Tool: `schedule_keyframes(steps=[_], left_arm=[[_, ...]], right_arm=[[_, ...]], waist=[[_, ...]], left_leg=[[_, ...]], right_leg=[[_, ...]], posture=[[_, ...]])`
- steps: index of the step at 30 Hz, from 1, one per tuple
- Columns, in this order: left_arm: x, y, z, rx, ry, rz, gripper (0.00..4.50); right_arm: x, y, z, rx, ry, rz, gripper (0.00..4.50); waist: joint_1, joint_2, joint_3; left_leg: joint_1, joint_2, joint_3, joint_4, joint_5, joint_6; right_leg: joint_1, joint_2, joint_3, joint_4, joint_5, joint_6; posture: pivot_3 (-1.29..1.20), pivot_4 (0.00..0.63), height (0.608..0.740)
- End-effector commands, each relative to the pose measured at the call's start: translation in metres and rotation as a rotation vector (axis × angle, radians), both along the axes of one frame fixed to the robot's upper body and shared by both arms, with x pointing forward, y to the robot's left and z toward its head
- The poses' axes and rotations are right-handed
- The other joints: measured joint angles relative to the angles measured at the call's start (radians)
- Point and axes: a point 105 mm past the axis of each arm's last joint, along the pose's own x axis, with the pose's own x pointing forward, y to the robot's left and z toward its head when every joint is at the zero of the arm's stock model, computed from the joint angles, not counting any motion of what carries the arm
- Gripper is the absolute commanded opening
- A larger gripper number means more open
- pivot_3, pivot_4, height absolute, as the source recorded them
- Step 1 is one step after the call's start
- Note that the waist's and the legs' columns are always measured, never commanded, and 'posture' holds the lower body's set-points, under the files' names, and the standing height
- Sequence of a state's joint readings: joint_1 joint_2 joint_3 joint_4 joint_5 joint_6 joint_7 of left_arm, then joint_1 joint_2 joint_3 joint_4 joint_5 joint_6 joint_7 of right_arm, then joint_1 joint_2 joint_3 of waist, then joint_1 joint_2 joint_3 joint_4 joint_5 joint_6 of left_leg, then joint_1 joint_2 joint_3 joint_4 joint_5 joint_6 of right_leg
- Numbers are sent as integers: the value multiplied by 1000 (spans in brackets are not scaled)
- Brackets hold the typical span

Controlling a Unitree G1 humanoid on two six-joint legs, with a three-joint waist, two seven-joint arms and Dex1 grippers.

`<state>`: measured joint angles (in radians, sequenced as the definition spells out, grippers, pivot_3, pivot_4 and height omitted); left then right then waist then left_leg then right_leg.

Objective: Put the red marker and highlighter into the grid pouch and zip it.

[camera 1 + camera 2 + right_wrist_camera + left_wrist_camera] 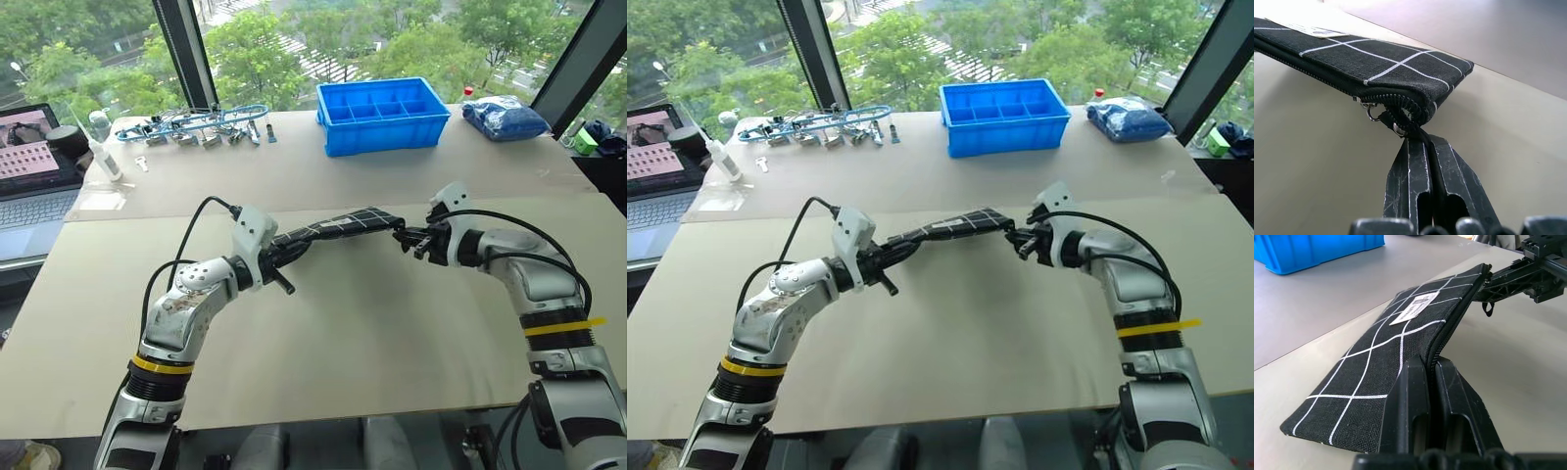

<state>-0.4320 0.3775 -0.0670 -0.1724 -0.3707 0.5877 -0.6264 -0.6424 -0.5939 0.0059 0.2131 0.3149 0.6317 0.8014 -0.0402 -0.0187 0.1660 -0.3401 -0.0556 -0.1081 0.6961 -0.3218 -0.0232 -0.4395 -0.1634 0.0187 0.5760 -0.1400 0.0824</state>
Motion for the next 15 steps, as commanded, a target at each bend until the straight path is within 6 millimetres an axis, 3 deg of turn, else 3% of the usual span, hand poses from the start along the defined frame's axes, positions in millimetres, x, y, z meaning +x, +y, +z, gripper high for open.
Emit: schedule_keyframes(steps=[1, 5, 7, 12, 15], left_arm=[[0, 7, 19, -18, -77, 0, 0], [-1, 6, 17, -8, -77, -10, 0], [-1, 6, 17, -9, -78, -14, 0], [-3, 2, 16, 11, -100, -57, 0], [-6, -1, 14, 33, -114, -95, 0]], right_arm=[[-1, -28, 21, 52, -96, -78, 823], [-9, -51, 15, 41, -51, -132, 2259], [-23, -58, 12, 60, 3, -84, 2948], [-63, -82, 23, 42, 41, 2, 2948], [-76, -93, 24, 4, 45, 9, 2948]], waist=[[4, 0, 0], [16, 0, 0], [19, 0, 0], [25, 0, 0], [27, 0, 0]], left_leg=[[0, 0, 0, 0, 0, 0], [0, 0, 0, 0, 0, 0], [0, 0, 0, 0, 0, 0], [0, 0, 0, 0, -1, 2], [0, 0, 0, 0, -3, 5]], right_leg=[[0, 0, 0, 0, 0, 0], [0, 0, 0, -1, 0, 0], [0, 0, 0, -1, 0, 0], [1, 0, 0, -1, 0, 0], [2, 0, -1, -1, 0, 0]], posture=[[0, 150, 740], [0, 150, 740], [0, 150, 740], [0, 150, 740], [0, 150, 740]])
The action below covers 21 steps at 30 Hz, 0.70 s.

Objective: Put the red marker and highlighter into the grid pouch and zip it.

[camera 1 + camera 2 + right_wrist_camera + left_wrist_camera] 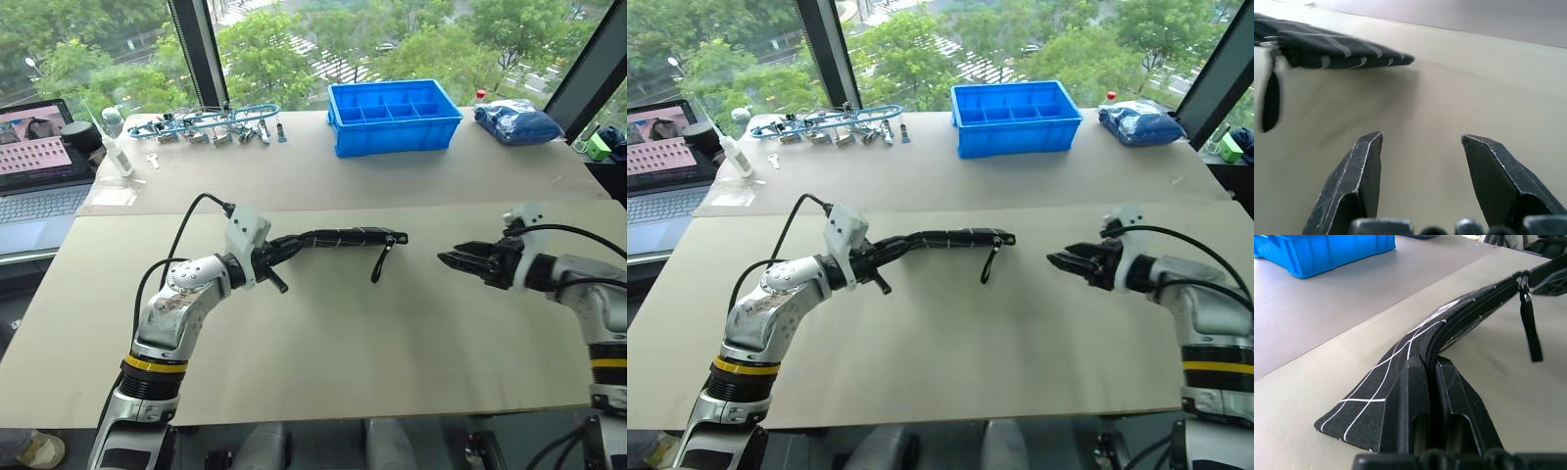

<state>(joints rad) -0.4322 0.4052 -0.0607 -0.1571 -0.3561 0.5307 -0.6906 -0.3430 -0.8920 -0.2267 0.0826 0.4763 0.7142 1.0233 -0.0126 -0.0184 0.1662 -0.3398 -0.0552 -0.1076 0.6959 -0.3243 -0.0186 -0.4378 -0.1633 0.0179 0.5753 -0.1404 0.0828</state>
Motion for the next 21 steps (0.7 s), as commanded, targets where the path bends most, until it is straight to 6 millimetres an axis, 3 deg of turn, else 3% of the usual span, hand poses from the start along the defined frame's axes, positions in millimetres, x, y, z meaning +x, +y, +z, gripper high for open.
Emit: schedule_keyframes(steps=[1, 6, 10, 12, 16, 19, 21], left_arm=[[-5, -6, 9, 20, -75, -69, 0], [-16, -9, -19, 221, -162, -185, 0], [-22, -20, -40, 241, -136, -254, 1278], [-22, -23, -43, 240, -128, -261, 2144], [-37, -32, -22, 98, -95, -337, 3415], [-58, -22, -7, -15, -8, -421, 4464], [-59, -8, 4, -88, 44, -397, 4464]], right_arm=[[-14, -7, 22, -10, -72, 41, 2948], [-33, -7, 23, -33, -60, 84, 2948], [-31, -4, 17, -52, -55, 70, 2969], [-30, -2, 16, -56, -53, 68, 2969], [-30, -5, 15, -66, -45, 55, 2969], [-27, -10, 18, -63, -51, 41, 2969], [-26, -12, 21, -61, -55, 36, 2969]], waist=[[-2, 0, 0], [-5, 0, 0], [-1, 0, 0], [2, 0, 0], [4, 0, 0], [-1, 0, 0], [-6, 0, 0]], left_leg=[[0, 0, 0, 0, 0, 0], [2, 0, 1, 0, 0, 1], [2, 0, 1, 0, 0, 1], [2, 0, 1, 0, -1, 1], [2, 0, 1, 1, -1, 1], [2, 0, 1, 0, -1, 1], [2, 0, 1, 0, -1, 2]], right_leg=[[0, 0, 0, 0, 0, 0], [2, 0, 1, 1, 0, 0], [2, 0, 1, 1, 0, 0], [2, 0, 1, 1, 0, 0], [2, 0, 0, 1, 0, 0], [2, 0, 0, 1, 0, 0], [2, 0, 1, 2, 0, 0]], posture=[[0, 150, 740], [0, 150, 740], [0, 150, 740], [0, 150, 740], [0, 150, 740], [0, 150, 740], [0, 150, 740]])
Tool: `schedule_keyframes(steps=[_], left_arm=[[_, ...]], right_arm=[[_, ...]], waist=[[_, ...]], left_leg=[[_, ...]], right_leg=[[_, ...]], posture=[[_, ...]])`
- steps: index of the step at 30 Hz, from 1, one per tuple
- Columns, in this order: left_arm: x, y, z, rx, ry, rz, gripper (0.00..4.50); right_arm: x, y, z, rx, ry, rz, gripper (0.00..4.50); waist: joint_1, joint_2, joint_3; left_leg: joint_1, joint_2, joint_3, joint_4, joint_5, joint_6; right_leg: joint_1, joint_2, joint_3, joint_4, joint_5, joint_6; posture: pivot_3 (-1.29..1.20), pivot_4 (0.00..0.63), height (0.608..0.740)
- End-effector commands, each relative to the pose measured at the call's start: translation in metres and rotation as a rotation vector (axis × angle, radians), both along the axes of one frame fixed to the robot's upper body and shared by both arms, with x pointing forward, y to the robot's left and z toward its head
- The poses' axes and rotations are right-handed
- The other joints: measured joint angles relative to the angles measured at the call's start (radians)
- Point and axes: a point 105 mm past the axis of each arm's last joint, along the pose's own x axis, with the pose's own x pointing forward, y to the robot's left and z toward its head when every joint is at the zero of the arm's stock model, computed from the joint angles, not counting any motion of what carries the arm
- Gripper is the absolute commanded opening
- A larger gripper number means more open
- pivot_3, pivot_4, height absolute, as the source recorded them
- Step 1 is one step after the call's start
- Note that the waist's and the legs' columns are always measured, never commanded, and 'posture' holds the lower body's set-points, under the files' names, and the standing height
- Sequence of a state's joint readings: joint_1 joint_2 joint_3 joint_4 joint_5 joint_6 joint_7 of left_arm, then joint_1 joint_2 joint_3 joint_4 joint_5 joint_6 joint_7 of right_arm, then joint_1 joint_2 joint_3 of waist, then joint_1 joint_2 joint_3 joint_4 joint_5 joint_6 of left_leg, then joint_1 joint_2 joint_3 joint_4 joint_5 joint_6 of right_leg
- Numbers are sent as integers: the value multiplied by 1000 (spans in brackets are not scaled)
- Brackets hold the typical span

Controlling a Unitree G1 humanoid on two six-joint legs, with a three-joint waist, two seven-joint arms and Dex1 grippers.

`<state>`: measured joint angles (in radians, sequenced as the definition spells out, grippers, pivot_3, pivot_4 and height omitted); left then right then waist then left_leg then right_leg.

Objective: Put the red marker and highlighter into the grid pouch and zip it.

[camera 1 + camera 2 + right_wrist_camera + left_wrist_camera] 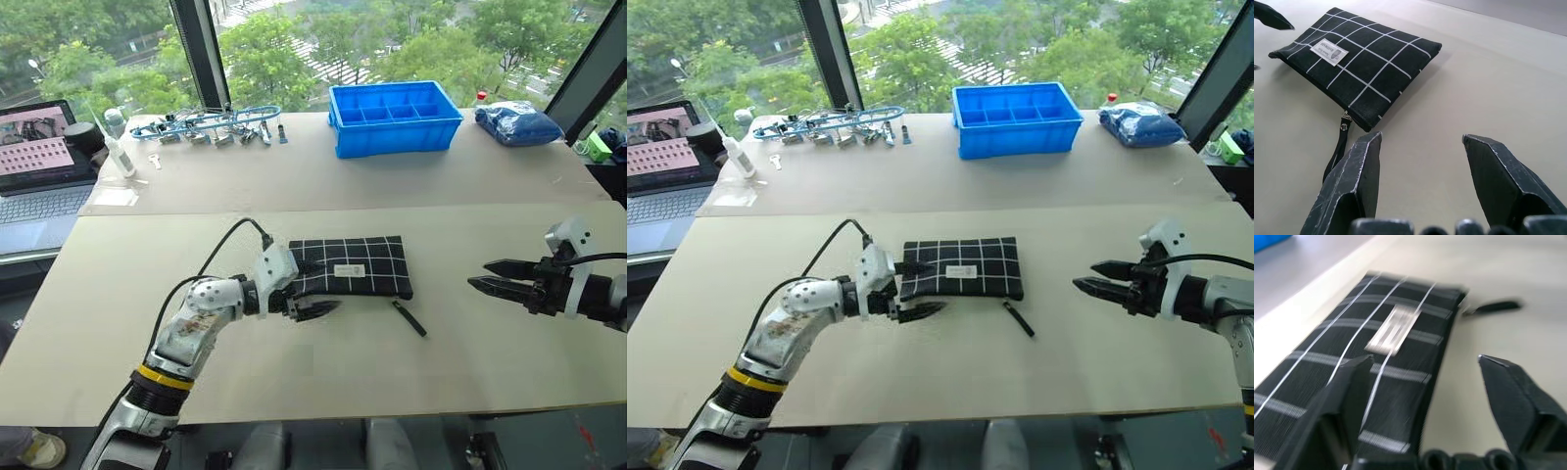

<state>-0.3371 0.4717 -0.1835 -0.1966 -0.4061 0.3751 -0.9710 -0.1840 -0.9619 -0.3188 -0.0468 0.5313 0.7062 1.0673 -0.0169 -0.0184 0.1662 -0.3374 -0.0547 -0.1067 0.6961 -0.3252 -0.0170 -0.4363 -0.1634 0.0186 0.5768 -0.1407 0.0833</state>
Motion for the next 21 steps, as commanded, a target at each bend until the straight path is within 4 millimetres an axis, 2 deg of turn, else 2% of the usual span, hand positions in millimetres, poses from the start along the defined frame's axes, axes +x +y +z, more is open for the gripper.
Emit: schedule_keyframes(steps=[1, 4, 5, 8, 16, 21], left_arm=[[-5, 30, 33, -157, 105, 32, 4464], [2, 63, 45, -270, 197, 149, 4464], [6, 80, 45, -317, 237, 221, 4464], [12, 118, 28, -324, 276, 444, 4464], [2, 165, -14, -254, 312, 741, 4464], [3, 181, -21, -253, 291, 847, 4464]], right_arm=[[4, -6, 17, -15, -54, -9, 2969], [8, -7, 19, 6, -66, -17, 2969], [9, -6, 17, 8, -67, -18, 2969], [12, -4, 11, 16, -83, -26, 2969], [28, 1, 2, 159, -101, -73, 2969], [34, 4, -9, 171, -84, -85, 2969]], waist=[[-3, 0, 0], [-3, 0, 0], [-2, 0, 0], [-4, 0, 0], [7, 0, 0], [8, 0, 0]], left_leg=[[0, 0, 0, 0, 0, 0], [1, 0, 0, 0, 0, 0], [1, 0, 0, 0, 0, 0], [1, 0, 0, 0, 0, 0], [1, 0, 0, 0, 0, 0], [1, 0, 0, 0, 0, -1]], right_leg=[[0, 0, 0, 0, 0, 0], [0, 0, 0, 1, 0, 0], [0, 0, 0, 1, 0, 0], [0, 0, 0, 1, 0, 0], [0, 0, 0, 0, 0, 0], [0, 0, 0, 0, 0, -1]], posture=[[0, 150, 740], [0, 150, 740], [0, 150, 740], [0, 150, 740], [0, 150, 740], [0, 150, 740]])
